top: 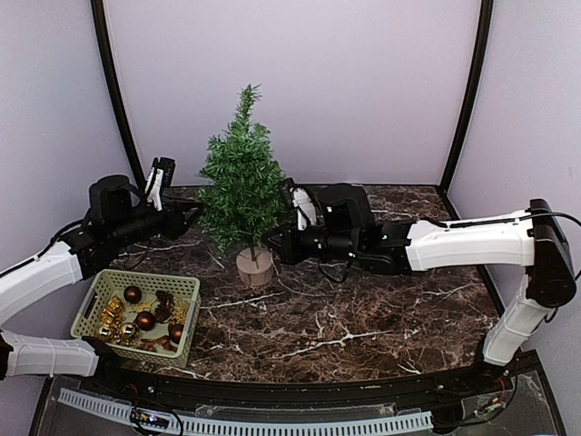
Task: Decorate the small christmas tree
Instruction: Wrap the side of the string light in the gap of the branches.
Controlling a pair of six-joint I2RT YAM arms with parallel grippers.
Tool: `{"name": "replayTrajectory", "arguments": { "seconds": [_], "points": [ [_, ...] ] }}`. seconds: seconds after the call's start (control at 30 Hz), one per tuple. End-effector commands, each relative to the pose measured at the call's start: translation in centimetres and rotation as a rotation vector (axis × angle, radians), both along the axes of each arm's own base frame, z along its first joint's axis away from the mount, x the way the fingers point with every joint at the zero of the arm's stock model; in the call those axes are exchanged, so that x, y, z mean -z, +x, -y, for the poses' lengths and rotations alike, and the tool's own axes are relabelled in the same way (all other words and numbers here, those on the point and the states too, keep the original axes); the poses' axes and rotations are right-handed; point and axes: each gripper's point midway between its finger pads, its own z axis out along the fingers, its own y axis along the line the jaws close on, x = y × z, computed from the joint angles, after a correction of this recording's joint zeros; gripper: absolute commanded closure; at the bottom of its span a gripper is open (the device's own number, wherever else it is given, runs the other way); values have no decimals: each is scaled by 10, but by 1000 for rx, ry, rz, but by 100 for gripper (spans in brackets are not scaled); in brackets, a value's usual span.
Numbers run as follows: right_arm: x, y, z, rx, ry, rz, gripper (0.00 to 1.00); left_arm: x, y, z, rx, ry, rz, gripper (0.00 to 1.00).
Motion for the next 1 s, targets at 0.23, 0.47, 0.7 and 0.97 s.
{"name": "replayTrajectory", "arguments": {
  "seconds": [0.23,0.47,0.7,0.97],
  "points": [
    [-22,5,4,76,118,16,94,1,-35,-29,-103,-98,-122,26],
    [-33,-18,48,80,105,28,45,28,-56,-10,4,-215,-258,23],
    [-1,-12,123,274,17,-29,15,50,-75,16,107,-271,-329,22],
    [90,-6,183,396,-92,-263,9,69,-78,44,130,-261,-386,20]
  ]
}}
